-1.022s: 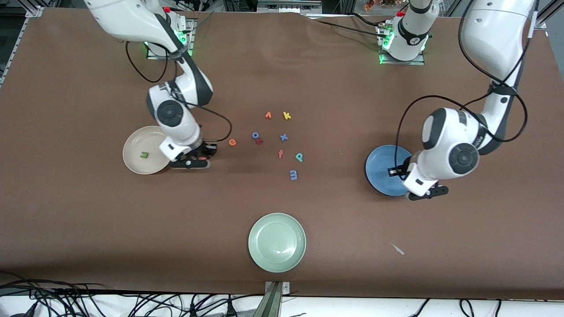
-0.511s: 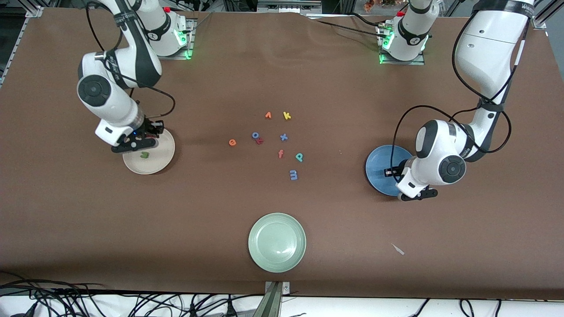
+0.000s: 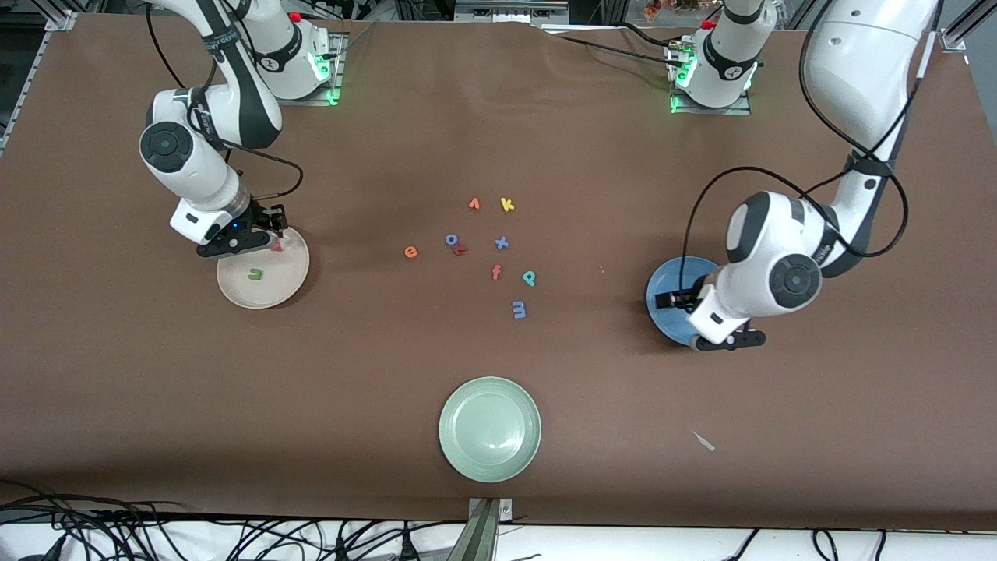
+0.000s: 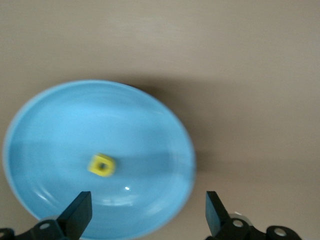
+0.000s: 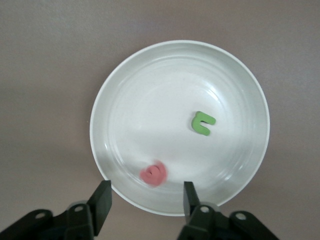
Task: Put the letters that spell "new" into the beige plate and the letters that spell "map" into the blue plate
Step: 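Place the pink M on the white plate while the left gripper drops the d, then reach the right gripper to the orange e while the left gripper reaches the p, then place the orange e on the white plate while the left gripper grasps the p, then retract the right arm while the left gripper places the teal p on the blue plate, then grasp the blue E letter with the left gripper, then lower the blue E onto the blue plate and open the left gripper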
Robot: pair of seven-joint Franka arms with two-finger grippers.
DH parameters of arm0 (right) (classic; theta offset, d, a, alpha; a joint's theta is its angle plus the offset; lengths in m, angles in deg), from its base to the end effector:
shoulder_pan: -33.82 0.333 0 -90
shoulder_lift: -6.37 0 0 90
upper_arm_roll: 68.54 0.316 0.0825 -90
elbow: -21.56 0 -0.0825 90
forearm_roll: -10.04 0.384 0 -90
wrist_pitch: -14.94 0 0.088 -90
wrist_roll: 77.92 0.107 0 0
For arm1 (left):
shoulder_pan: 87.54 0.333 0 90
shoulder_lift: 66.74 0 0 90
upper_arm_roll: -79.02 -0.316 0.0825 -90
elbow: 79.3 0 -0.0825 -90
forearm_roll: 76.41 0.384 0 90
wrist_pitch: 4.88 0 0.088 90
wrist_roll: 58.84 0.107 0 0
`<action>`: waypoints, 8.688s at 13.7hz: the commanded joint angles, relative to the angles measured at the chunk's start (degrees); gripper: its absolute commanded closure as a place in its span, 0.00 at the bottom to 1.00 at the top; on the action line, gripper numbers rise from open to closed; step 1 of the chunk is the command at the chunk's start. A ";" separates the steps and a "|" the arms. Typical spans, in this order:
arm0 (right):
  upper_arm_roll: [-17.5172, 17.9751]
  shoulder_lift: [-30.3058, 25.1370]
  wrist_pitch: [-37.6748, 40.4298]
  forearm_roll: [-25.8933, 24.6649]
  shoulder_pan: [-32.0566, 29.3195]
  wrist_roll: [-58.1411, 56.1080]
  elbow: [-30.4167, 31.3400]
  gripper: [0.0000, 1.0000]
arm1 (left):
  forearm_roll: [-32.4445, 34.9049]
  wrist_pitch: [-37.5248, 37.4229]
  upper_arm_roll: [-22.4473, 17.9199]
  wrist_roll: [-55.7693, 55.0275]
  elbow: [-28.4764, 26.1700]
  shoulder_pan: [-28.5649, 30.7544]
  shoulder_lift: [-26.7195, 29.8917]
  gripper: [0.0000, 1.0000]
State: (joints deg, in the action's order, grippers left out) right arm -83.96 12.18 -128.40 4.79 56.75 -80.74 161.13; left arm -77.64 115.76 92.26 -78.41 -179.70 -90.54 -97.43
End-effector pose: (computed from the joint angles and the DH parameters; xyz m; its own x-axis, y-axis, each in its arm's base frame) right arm 0.4804 0.0627 0.2616 0.9671 0.2511 -0.0397 0.2536 -0.9642 0.0772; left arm 0.6212 -0.1699 0.2594 0.9753 0.0829 -0.2048 0.0988 -0.9928 0.0685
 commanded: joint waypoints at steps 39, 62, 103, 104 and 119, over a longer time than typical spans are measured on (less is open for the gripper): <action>6.04 6.62 7.07 1.38 7.66 13.76 -13.10 0.75 | 14.50 10.67 -1.37 -19.89 12.34 -26.53 -15.71 0.19; -6.99 -3.70 44.80 6.04 8.10 -1.50 -37.41 0.02 | 13.89 2.70 -0.58 -15.08 12.59 -24.69 -12.04 0.87; 12.34 -2.91 54.57 5.16 -14.40 -2.55 -51.67 0.00 | 11.25 1.78 1.97 -26.75 30.88 -23.35 -23.53 0.00; 12.26 -2.56 54.57 5.16 -14.66 -2.55 -51.67 0.00 | 11.25 3.53 1.18 -26.75 31.05 -23.62 -24.75 0.00; 11.38 -1.76 54.48 5.16 -15.54 -7.04 -51.58 0.00 | 11.69 2.60 -0.58 -26.49 30.35 -23.28 -22.58 0.92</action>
State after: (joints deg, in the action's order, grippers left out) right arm -72.56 10.24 -74.79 9.76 42.01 -86.14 110.42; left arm -66.01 122.69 91.97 -105.21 -149.18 -115.13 -123.12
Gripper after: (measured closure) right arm 0.000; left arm 0.731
